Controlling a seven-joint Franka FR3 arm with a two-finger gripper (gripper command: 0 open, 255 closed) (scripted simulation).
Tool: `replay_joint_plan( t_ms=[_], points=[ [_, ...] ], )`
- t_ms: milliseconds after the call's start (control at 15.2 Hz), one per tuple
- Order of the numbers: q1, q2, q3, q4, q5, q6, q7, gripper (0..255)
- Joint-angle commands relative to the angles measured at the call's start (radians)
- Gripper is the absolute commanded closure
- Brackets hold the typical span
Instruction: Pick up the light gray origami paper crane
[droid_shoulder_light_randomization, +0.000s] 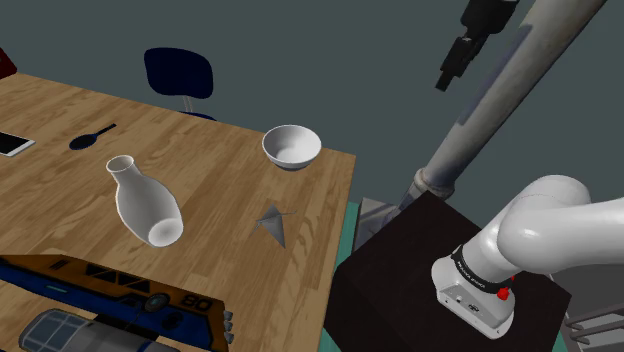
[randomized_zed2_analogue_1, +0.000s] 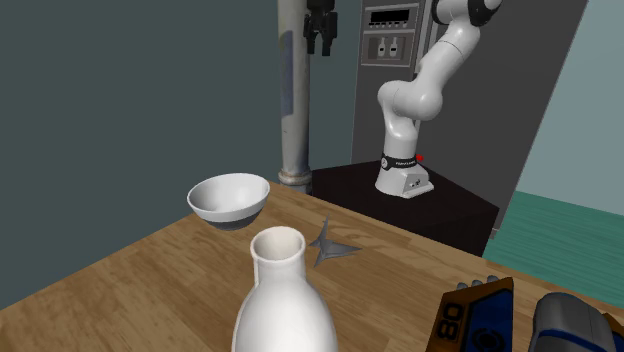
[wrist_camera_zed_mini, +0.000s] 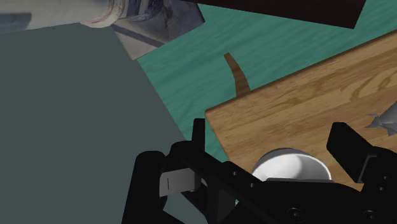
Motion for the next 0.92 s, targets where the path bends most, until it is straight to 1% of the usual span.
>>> replay_joint_plan(
  t_ms=[0,462,858],
  points=[
    [0.0,0.0,0.0,0.0,0.0,0.0,0.0,0],
    [0.037,-0.087,0.115,-0.226,0.088,0.195,0.144,0],
    [0.084,-0.096,0.232,-0.37,0.171,0.385,0.27,0]
  ],
)
